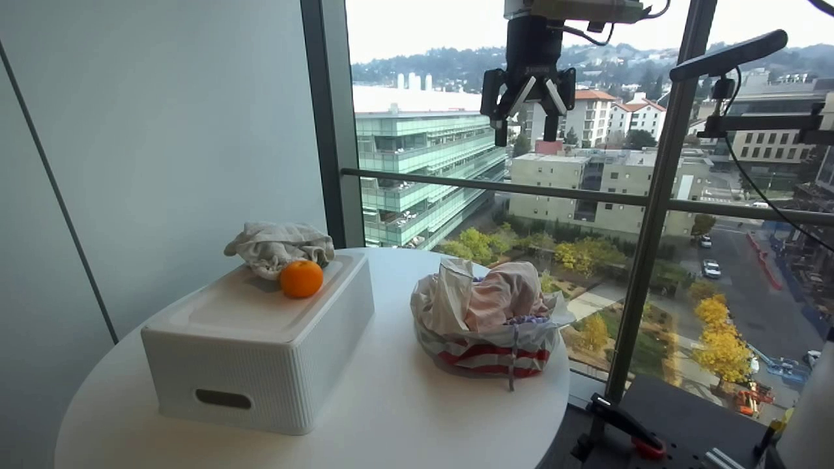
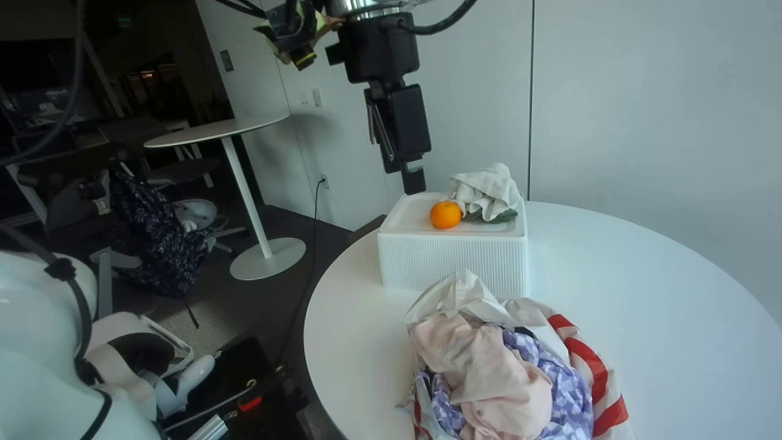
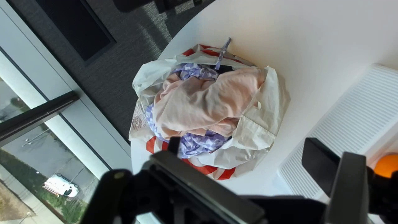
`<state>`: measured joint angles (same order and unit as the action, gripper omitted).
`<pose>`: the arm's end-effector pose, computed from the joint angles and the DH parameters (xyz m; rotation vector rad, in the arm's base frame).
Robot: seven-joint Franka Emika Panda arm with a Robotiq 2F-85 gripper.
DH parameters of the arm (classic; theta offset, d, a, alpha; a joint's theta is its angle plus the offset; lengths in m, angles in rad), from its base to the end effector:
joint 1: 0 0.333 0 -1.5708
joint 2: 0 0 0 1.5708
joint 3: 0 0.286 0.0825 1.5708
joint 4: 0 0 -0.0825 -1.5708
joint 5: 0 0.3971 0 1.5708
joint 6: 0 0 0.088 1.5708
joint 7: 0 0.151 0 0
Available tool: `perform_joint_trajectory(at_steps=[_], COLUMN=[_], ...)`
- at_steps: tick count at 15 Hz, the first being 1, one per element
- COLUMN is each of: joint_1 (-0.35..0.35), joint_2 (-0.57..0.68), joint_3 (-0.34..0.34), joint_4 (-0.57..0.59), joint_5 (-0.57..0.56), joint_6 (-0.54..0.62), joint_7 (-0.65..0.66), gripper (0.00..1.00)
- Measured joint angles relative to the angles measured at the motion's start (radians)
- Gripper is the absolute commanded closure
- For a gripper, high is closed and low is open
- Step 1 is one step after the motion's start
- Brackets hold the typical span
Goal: Put the peach, the purple and the blue shirts on the basket
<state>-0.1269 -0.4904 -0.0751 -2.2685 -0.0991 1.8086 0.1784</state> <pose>0.4250 -0.1009 0.4745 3.0327 -0.5365 0.0450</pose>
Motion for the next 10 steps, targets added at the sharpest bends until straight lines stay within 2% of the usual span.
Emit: perform_joint_trajectory(at_steps=[3, 6, 10], joint_1=[-0.004, -0.004, -0.004], joint_2=[0.171, 0.322, 0.425], joint_3=[-0.048, -0.058, -0.057], joint_4=[0.047, 0.082, 0.075], joint_5=[0.020, 0.068, 0.125], joint_6=[0.083, 0.121, 0.121], joint_7=[-0.026, -0.052, -0.054], gripper=[0.00, 0.00, 0.00])
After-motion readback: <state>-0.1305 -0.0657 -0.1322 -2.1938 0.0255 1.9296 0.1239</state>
